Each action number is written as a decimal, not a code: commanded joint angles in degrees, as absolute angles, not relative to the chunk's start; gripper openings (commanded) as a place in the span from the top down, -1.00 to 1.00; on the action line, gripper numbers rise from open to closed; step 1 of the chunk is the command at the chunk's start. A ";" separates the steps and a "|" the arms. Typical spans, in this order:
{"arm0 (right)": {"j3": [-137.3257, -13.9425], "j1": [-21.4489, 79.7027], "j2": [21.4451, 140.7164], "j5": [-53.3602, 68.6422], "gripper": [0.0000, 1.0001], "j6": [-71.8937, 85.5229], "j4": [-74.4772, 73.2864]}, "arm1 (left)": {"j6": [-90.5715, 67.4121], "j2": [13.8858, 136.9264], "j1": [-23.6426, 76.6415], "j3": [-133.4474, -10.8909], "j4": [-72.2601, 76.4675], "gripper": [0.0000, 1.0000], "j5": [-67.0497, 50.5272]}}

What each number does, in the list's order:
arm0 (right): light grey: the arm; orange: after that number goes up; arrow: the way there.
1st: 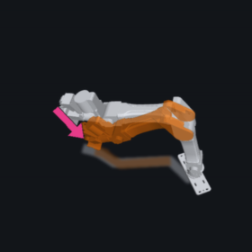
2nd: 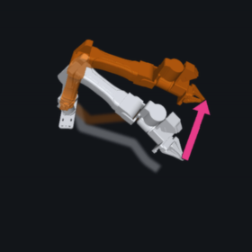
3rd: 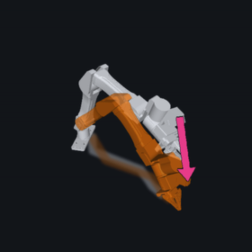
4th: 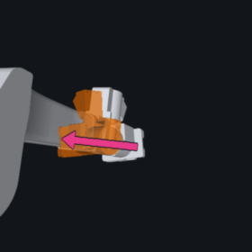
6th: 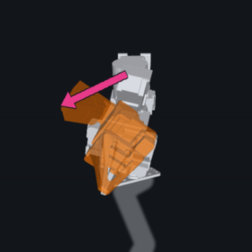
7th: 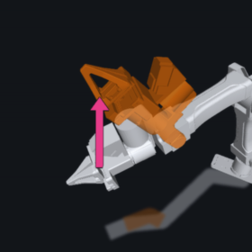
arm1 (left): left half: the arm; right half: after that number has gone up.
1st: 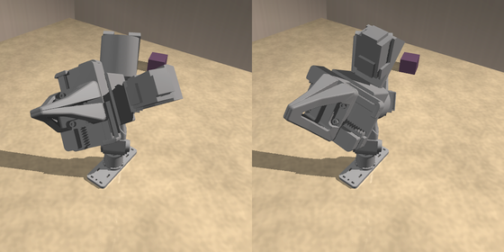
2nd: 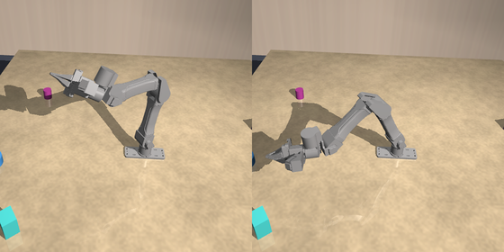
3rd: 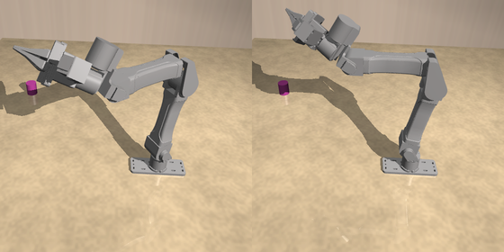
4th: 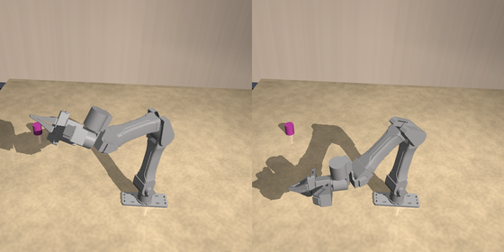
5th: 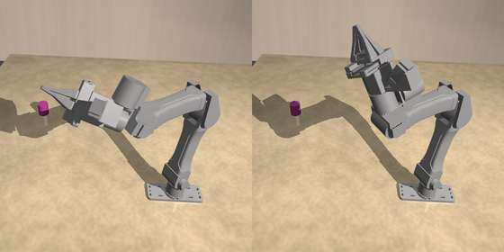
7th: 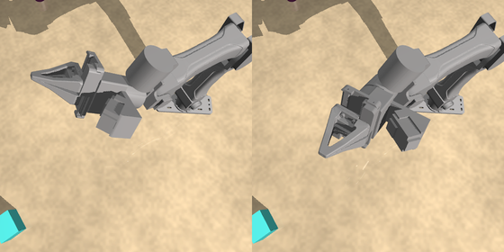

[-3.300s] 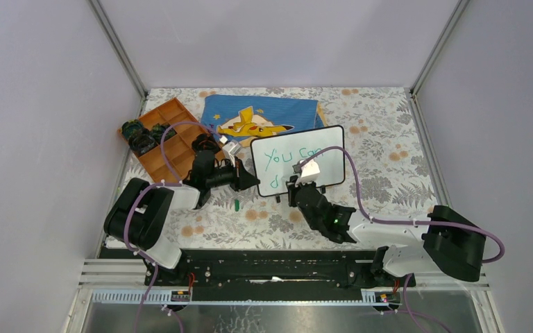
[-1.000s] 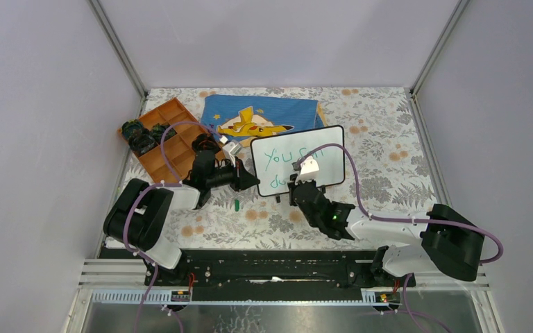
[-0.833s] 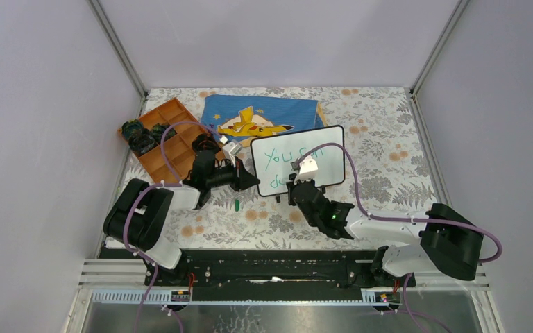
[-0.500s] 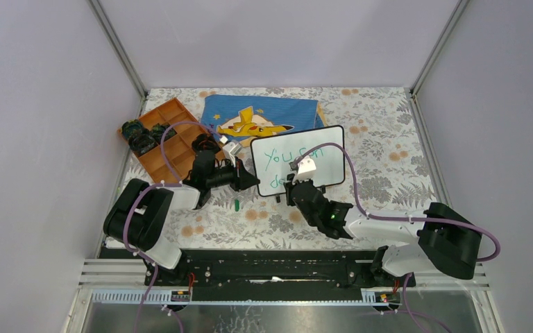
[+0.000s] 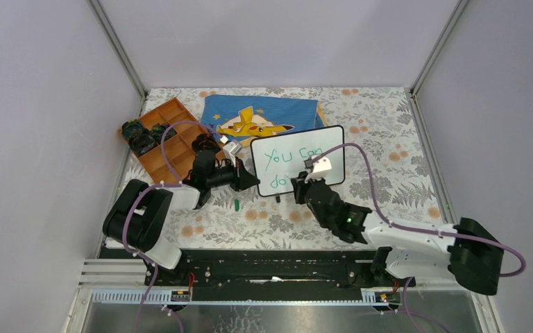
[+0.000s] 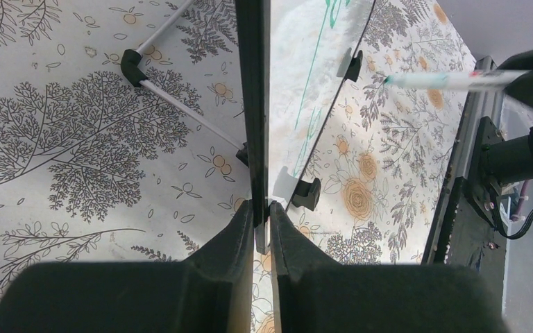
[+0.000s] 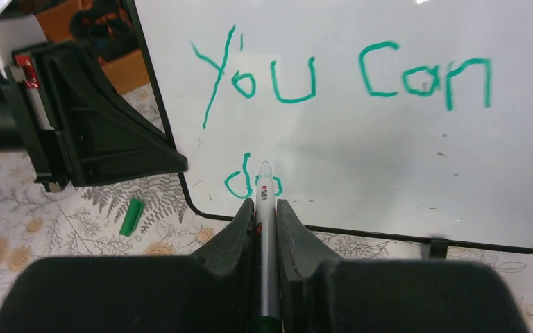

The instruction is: Write a sentence on the whiteboard

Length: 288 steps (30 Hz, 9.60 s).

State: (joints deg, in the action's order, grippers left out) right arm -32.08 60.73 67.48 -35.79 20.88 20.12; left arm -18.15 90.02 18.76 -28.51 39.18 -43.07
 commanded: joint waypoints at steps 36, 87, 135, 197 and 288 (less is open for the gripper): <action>-30.21 52.93 64.99 -31.68 1.00 19.07 22.85 | -14.85 88.90 19.46 -29.61 36.89 0.68 -40.79; -21.38 53.00 56.34 -24.79 1.00 17.78 25.52 | -14.76 89.22 19.60 -29.77 36.82 0.68 -40.72; -25.66 51.31 63.69 -34.12 1.00 20.47 21.07 | -13.97 89.12 19.78 -29.84 35.60 0.68 -40.40; -23.64 49.41 61.59 -30.03 1.00 20.92 22.90 | -13.62 89.24 20.04 -30.06 35.07 0.68 -40.20; -21.96 46.59 59.42 -30.68 1.00 22.84 17.21 | -13.38 89.93 20.13 -30.32 34.88 0.68 -40.25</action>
